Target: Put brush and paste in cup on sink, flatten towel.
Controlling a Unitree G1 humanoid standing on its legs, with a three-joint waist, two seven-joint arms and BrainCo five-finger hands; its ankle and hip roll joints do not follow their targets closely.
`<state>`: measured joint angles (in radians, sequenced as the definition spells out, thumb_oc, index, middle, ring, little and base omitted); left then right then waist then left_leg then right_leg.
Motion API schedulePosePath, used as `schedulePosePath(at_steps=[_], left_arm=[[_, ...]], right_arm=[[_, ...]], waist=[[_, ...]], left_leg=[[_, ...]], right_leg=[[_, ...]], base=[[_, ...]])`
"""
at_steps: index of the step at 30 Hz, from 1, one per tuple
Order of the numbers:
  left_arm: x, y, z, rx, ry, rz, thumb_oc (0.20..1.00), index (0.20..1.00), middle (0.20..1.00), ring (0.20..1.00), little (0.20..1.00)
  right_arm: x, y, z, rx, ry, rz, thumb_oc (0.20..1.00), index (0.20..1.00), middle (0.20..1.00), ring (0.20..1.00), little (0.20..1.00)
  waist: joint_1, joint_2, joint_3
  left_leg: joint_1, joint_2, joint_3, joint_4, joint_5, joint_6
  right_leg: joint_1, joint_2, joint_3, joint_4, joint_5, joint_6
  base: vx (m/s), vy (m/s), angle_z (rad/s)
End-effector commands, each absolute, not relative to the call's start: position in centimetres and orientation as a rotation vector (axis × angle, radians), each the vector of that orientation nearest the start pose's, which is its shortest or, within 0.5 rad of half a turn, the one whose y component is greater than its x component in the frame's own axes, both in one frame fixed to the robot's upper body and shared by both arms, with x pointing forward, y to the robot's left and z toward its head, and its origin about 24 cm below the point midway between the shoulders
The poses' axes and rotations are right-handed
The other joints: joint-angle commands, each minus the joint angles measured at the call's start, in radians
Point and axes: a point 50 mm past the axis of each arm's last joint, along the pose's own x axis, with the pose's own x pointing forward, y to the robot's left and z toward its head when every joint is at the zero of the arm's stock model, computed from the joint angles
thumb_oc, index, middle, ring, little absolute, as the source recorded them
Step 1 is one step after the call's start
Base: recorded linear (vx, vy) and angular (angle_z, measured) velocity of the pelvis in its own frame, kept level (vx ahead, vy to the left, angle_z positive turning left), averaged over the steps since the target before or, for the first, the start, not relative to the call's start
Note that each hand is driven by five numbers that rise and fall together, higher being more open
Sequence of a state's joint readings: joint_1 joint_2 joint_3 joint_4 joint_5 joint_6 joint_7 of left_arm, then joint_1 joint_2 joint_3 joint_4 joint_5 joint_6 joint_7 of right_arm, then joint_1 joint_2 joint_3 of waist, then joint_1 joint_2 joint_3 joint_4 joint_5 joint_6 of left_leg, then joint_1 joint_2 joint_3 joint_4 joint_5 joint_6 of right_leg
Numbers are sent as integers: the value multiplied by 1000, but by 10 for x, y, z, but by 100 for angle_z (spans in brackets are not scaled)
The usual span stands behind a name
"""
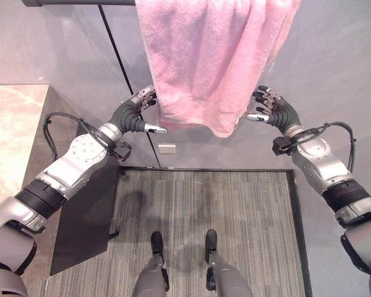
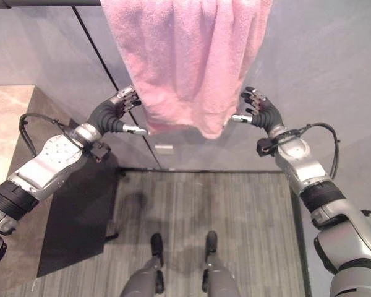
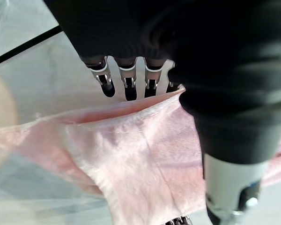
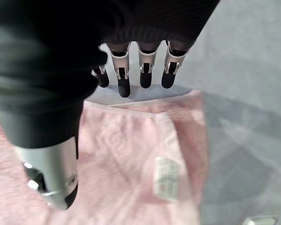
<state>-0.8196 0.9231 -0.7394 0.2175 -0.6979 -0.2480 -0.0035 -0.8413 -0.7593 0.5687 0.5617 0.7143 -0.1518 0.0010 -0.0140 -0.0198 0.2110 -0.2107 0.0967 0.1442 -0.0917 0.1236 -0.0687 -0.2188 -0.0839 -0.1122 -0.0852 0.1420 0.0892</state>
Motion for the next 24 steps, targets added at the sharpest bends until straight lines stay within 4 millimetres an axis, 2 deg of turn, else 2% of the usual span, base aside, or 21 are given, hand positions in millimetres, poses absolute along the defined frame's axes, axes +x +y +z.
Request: schedulePosePath(at_steps=[1, 9, 24], left_arm=[[342, 162, 218, 388, -461, -464, 1000, 1000, 1000, 1000, 1000], [345, 157, 229, 376, -504, -438, 1000, 1000, 1000, 1000, 1000], [363, 153, 258, 333, -588, -299, 1000, 1000, 1000, 1000, 1000]], right_arm=[[384, -192, 223, -273, -354, 198, 1000, 1000, 1000, 1000, 1000], [390, -185, 233, -261, -369, 173, 1000, 1000, 1000, 1000, 1000], [401, -165, 272, -213, -444, 131, 1000, 1000, 1000, 1000, 1000]], waist=[[22, -21, -85], [28, -24, -107], [32, -24, -116]], left_leg=[[80, 13, -1, 4, -29, -37], [99, 12, -3, 4, -34, -35], [83, 16, -4, 4, -24, -39]], right_leg=[[3, -53, 40, -2, 62, 93], [23, -50, 36, -2, 54, 89], [8, -45, 38, -2, 57, 86]], base=[[0, 0, 0], [14, 1, -2], [0, 0, 0]])
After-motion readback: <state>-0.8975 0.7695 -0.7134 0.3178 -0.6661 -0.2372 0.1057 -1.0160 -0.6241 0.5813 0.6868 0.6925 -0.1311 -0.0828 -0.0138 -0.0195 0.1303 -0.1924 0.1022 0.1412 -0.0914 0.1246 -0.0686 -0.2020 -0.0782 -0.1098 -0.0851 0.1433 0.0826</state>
